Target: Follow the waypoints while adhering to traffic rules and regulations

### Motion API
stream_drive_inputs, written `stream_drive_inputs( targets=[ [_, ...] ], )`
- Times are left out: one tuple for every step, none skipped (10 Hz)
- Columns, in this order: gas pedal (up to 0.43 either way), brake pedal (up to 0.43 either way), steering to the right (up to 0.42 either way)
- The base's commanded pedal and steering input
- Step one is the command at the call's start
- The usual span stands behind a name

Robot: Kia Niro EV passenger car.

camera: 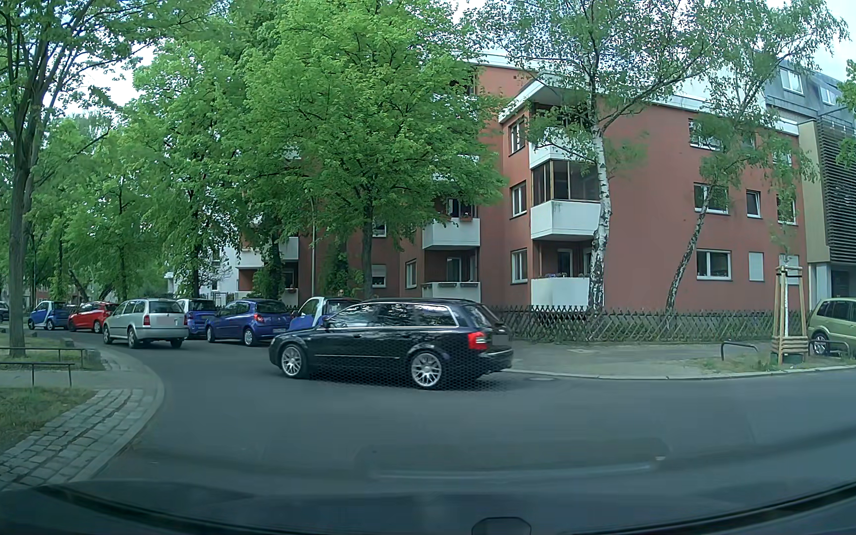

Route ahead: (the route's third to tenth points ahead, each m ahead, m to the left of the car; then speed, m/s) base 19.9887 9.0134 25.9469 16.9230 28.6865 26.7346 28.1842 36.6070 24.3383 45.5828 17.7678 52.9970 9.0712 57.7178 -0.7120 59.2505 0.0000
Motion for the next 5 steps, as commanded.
stream_drive_inputs(
  targets=[
    [0.000, 0.329, -0.154],
    [0.000, 0.323, -0.154],
    [0.000, 0.329, -0.154],
    [0.000, 0.329, -0.154],
    [0.000, 0.329, -0.154]
  ],
)
